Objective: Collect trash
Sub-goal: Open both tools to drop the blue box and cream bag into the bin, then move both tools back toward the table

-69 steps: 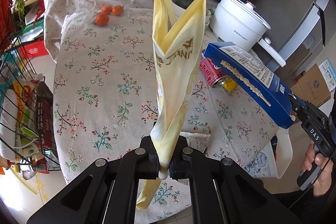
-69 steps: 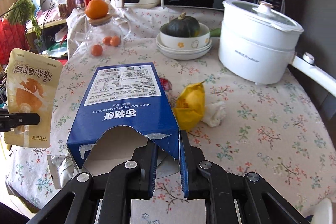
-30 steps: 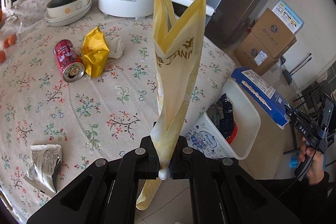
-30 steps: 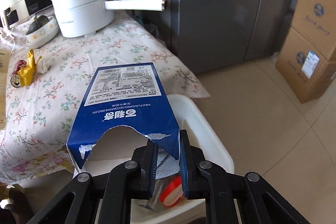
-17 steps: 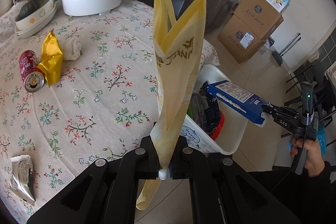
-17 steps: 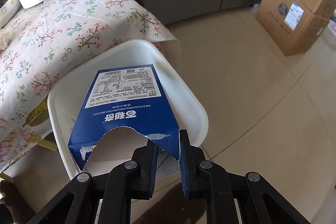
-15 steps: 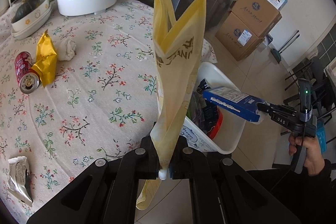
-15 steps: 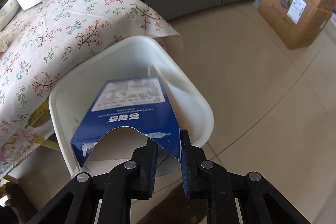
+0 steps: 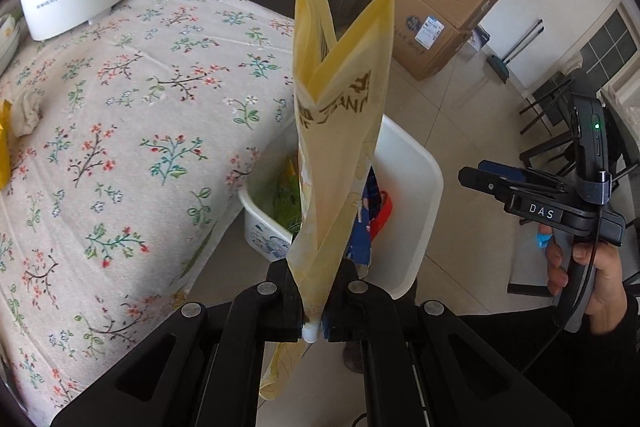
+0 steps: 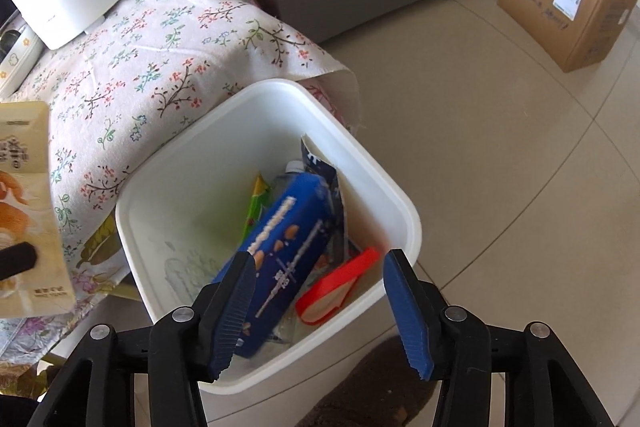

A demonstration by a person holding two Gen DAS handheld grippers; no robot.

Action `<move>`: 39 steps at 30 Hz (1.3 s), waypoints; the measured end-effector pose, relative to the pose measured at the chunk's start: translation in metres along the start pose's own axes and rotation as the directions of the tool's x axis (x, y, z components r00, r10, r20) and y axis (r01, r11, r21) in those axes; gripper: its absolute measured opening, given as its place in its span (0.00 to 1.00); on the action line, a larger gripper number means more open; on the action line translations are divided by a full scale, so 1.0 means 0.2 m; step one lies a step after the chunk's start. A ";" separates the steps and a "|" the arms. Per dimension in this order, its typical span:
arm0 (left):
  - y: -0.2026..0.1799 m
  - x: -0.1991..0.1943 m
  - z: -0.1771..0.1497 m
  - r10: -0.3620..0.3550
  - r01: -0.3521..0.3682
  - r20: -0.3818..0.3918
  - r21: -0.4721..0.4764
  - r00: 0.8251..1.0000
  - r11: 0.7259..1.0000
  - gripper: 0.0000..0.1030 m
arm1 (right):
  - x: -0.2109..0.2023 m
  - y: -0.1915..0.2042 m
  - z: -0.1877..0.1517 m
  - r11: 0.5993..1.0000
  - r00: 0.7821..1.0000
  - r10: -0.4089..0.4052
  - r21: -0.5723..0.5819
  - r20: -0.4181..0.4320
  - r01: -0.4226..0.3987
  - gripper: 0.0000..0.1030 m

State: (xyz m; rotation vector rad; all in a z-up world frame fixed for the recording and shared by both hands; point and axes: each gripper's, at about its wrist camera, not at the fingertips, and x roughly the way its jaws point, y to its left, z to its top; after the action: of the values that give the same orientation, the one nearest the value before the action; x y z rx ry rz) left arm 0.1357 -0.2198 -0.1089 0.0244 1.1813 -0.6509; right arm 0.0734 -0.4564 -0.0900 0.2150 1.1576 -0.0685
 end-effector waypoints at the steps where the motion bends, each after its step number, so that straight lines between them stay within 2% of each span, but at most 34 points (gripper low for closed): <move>1: -0.01 0.03 0.01 -0.005 0.005 -0.006 0.004 1.000 1.000 0.06 | 0.00 -0.01 0.00 1.000 1.000 0.001 0.005 0.000 -0.001 0.58; 9: -0.12 0.23 0.08 -0.022 0.023 -0.033 0.029 0.999 0.999 0.06 | 0.00 -0.11 0.00 0.999 1.000 -0.009 0.039 -0.001 0.009 0.63; 13: -0.13 0.29 0.11 -0.025 0.025 -0.010 0.047 1.000 0.999 0.10 | -0.01 -0.15 0.00 0.998 1.000 -0.018 0.058 -0.002 0.018 0.64; 14: -0.13 0.30 0.12 -0.029 0.029 -0.002 0.044 1.000 0.999 0.17 | -0.01 -0.15 0.00 0.998 1.000 -0.020 0.063 -0.002 0.020 0.64; 15: -0.13 0.31 0.13 -0.033 0.033 0.000 0.036 0.999 0.999 0.31 | -0.01 -0.16 0.00 0.997 1.000 -0.021 0.068 -0.002 0.021 0.65; 16: -0.12 0.31 0.14 -0.029 0.029 0.003 0.024 1.000 0.999 0.40 | -0.01 -0.16 0.00 0.997 1.000 -0.022 0.071 0.000 0.022 0.66; 17: -0.11 0.30 0.15 -0.020 0.020 0.012 0.015 1.000 1.000 0.53 | -0.02 -0.16 0.00 0.997 1.000 -0.022 0.073 0.002 0.022 0.66; 18: -0.10 0.29 0.15 -0.013 0.013 0.023 0.011 1.000 1.000 0.58 | -0.02 -0.16 0.00 0.997 1.000 -0.023 0.074 0.004 0.023 0.67; 27: 0.05 0.08 0.11 0.078 -0.077 0.063 -0.015 0.995 0.997 0.67 | -0.07 -0.02 0.07 1.000 1.000 -0.011 0.025 0.028 0.010 0.70; 39: 0.41 -0.37 -0.06 0.196 -0.180 0.145 -0.117 0.970 0.977 0.81 | -0.07 0.43 0.16 0.995 0.998 0.036 -0.096 0.050 -0.031 0.75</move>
State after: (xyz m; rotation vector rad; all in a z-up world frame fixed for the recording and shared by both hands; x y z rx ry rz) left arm 0.1489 -0.1152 -0.0746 -0.0014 1.0446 -0.4161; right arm 0.1101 -0.3788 -0.0528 0.1479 1.1027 0.0106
